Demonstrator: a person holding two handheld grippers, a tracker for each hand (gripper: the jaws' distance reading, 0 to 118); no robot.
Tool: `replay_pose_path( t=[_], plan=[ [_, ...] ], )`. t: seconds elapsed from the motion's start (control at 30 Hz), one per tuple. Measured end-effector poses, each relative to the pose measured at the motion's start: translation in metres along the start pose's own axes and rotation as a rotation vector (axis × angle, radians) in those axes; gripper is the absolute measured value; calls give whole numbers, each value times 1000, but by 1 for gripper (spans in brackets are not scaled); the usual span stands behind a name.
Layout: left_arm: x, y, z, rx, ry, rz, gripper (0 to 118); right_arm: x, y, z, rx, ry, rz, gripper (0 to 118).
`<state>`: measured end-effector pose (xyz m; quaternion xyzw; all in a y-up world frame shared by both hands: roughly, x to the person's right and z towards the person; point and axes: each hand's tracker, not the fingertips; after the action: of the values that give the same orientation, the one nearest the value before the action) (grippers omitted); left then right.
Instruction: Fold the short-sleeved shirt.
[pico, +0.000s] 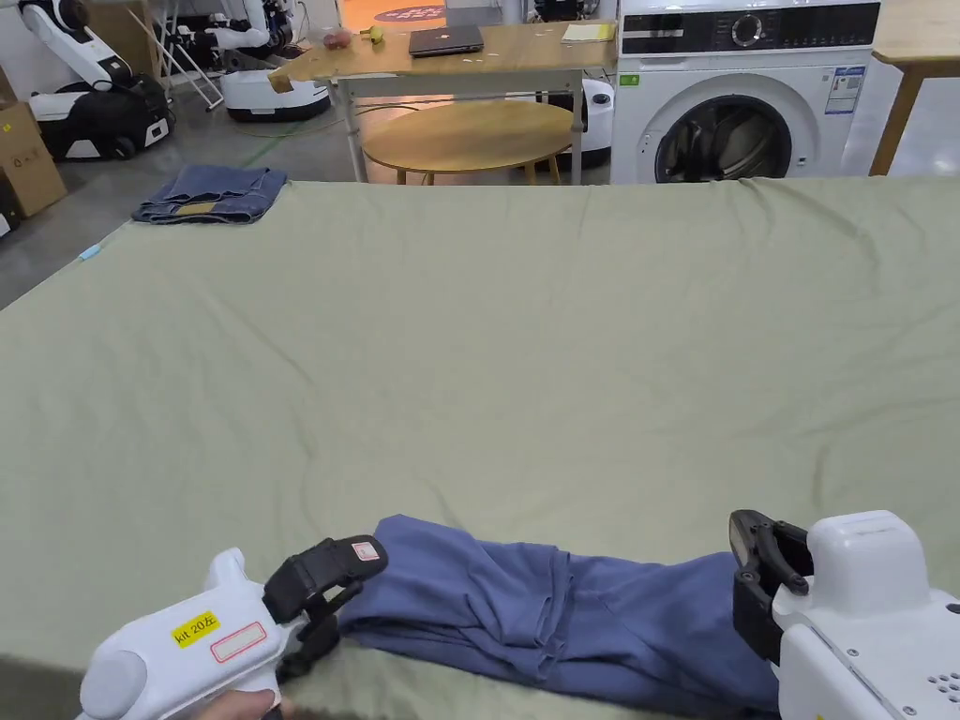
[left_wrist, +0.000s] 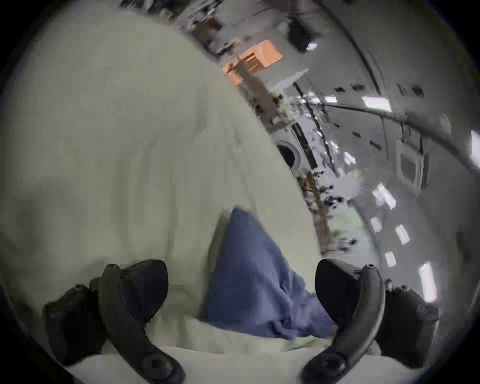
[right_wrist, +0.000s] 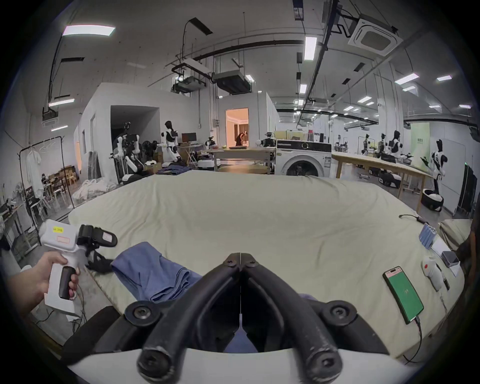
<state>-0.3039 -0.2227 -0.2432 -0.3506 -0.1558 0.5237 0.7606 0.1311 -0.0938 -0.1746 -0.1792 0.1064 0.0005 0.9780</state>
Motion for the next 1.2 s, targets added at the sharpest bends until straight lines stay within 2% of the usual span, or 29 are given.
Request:
replay_pose_path(
  t=[0.07,0.1,0.13,0.17,0.23,0.27,0.33,0.37,0.57,0.77,0.87,1.03,1.13,1.2],
  plan=[
    [-1,-7,-9,-5,-159,22,112,-1,-1,0,0,3,6,0],
    [7,-16,-16,-50,-196,74,106,-1,0,0,1,7,7,0],
    [8,-21,-22,-49,-187,112,91,-1,0,0,2,8,7,0],
    [7,-27,-28,-25,-154,134,71,-1,0,1,5,8,7,0],
    [10,-35,-37,11,-65,137,22,-1,2,1,8,9,10,0],
    [10,-37,-39,46,-15,124,21,-1,2,2,11,4,13,0],
    [13,-36,-38,69,-79,134,19,2,3,2,14,0,9,0],
    [12,-25,-36,78,-56,116,17,4,4,3,14,-3,5,0],
    [50,8,2,198,101,-255,15,8,4,4,21,-20,2,0],
    [129,-2,30,291,289,-888,15,11,5,3,19,-25,0,0],
    [163,-40,9,260,321,-1147,15,13,5,4,18,-29,-5,0],
    [177,-131,-57,149,380,-1587,15,18,7,5,22,-46,-6,0],
    [163,-170,-81,79,427,-1775,15,21,8,6,23,-57,-10,0],
    [153,-187,-90,50,438,-1827,15,23,8,7,25,-65,-12,0]
  ],
)
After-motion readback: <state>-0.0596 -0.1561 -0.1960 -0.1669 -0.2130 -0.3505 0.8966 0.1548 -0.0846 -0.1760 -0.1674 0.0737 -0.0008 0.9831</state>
